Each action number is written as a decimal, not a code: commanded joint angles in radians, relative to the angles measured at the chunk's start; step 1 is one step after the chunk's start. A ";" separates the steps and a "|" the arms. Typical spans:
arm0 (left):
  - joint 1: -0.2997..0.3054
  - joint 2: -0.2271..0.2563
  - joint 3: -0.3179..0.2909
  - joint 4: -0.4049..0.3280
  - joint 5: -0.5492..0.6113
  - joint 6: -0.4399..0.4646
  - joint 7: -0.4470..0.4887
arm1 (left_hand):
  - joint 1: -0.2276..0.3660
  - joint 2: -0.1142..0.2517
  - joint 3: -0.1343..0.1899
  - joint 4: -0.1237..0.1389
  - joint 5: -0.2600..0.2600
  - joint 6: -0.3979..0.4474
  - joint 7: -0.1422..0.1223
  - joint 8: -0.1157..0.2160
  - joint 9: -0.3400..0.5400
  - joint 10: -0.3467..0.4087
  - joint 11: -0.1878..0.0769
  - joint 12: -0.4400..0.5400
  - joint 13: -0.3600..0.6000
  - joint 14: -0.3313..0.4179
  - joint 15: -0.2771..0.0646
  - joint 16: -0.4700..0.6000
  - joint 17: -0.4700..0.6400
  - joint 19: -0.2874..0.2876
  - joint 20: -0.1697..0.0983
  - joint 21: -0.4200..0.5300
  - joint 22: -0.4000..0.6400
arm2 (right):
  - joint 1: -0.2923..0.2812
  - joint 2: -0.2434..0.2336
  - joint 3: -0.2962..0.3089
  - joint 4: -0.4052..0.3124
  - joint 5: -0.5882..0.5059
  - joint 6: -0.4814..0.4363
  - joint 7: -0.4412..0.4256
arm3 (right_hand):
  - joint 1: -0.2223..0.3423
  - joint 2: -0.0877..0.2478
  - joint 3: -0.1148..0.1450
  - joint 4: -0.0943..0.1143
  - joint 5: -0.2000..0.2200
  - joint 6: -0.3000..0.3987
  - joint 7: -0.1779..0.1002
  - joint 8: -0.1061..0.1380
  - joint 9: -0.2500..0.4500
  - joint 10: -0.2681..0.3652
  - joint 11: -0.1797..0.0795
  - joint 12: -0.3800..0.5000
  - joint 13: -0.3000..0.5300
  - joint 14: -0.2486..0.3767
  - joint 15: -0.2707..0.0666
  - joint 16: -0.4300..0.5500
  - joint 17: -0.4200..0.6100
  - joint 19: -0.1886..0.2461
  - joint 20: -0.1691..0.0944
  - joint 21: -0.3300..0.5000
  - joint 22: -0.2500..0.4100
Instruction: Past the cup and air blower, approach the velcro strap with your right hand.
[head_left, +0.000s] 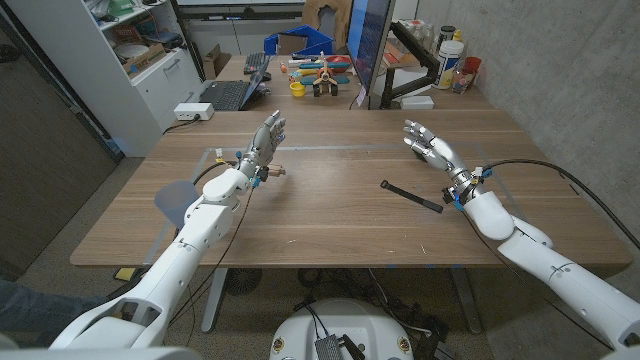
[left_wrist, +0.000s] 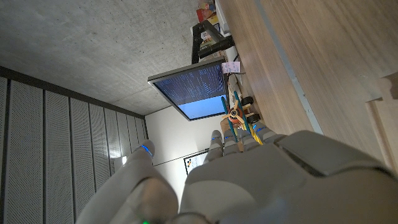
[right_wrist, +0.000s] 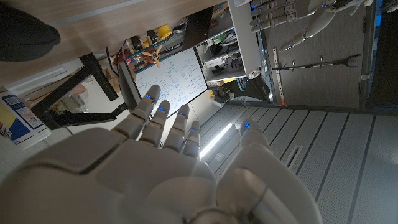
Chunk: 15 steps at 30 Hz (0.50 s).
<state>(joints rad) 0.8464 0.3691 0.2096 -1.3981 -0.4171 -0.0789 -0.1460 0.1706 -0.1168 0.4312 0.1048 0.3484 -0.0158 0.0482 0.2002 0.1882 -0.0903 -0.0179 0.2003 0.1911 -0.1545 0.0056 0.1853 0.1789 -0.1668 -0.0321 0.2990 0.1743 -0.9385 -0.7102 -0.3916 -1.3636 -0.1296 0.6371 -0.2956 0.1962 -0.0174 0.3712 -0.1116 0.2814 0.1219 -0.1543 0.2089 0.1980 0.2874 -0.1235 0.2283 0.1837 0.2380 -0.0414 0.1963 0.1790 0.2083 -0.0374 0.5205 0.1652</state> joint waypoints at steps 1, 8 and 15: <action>0.006 0.004 -0.005 -0.008 -0.002 0.002 0.000 | 0.002 0.010 -0.001 0.000 0.006 0.003 0.005 0.004 0.002 -0.007 -0.001 0.005 0.002 -0.006 0.000 0.002 0.004 -0.074 -0.003 -0.007 0.005 | 0.005 -0.024 -0.012 -0.025 -0.100 -0.022 -0.042 | -0.004 0.000 -0.001 0.000 0.007 -0.001 -0.008 0.001 0.001 -0.001 -0.008 0.001 0.005 0.010 -0.084 -0.001 0.005 0.007 -0.053 -0.001 0.003; 0.008 0.003 -0.005 -0.007 -0.002 -0.003 0.001 | 0.002 0.011 -0.003 0.000 0.007 0.004 0.004 0.004 0.002 -0.007 -0.002 0.005 0.002 -0.007 0.000 0.002 0.004 -0.074 -0.003 -0.010 0.005 | 0.007 -0.040 -0.022 -0.039 -0.165 -0.048 -0.074 | -0.005 -0.001 -0.002 0.000 0.013 0.002 -0.016 0.001 0.001 -0.010 -0.009 -0.003 0.005 0.003 -0.096 -0.004 0.005 0.008 -0.054 -0.008 0.003; 0.014 0.001 -0.006 -0.012 -0.004 -0.006 0.005 | 0.002 0.012 -0.005 0.000 0.007 0.005 0.004 0.004 0.002 -0.006 0.000 0.005 0.002 -0.006 -0.001 0.002 0.004 -0.073 -0.002 -0.012 0.006 | 0.001 -0.062 -0.032 -0.057 -0.220 -0.074 -0.105 | -0.008 -0.006 -0.005 -0.001 0.020 0.015 -0.025 0.005 0.001 -0.016 -0.018 -0.006 0.005 -0.005 -0.105 -0.007 0.005 0.008 -0.055 -0.017 0.003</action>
<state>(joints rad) 0.8538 0.3716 0.2051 -1.4048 -0.4189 -0.0788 -0.1461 0.1706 -0.1168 0.4312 0.1048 0.3484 -0.0159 0.0481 0.2002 0.1882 -0.0903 -0.0179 0.2003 0.1911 -0.1545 0.0056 0.1853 0.1789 -0.1668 -0.0321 0.2882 0.1743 -0.9337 -0.7451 -0.4103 -1.3962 -0.2671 0.5989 -0.3567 0.1966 -0.0170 0.3713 -0.1115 0.2928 0.1376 -0.1699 0.2089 0.1979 0.2728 -0.1380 0.2283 0.1837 0.2357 -0.0392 0.1922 0.1790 0.2082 -0.0374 0.5064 0.1652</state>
